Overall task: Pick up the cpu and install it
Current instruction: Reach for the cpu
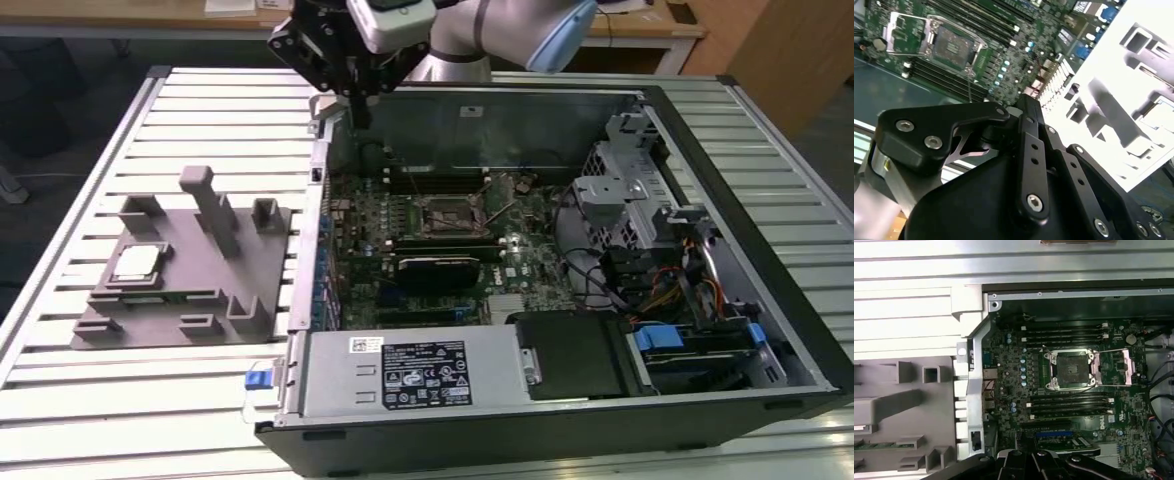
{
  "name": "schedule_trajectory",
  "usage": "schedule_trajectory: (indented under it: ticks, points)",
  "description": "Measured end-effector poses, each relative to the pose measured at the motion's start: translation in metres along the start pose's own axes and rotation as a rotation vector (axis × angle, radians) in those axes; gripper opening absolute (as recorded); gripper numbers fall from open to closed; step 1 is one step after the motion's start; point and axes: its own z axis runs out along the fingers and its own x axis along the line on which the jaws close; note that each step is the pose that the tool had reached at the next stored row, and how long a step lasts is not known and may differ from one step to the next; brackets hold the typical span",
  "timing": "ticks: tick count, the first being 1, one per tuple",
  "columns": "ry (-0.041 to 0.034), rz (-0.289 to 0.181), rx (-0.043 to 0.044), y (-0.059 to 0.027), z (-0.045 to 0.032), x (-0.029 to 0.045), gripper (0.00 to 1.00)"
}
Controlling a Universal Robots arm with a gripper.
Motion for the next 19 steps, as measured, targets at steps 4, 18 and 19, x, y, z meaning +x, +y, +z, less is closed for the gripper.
schedule_trajectory:
  ticks: [4, 18, 19]
  points:
    - [0.0, 0.0, 0.0, -0.0008, -0.0004, 0.0116, 0.11]
    - [0.0, 0.002, 0.0001, -0.0034, -0.0017, 0.0494, 0.11]
    - [0.0, 0.002, 0.0002, -0.0036, -0.0018, 0.0523, 0.11]
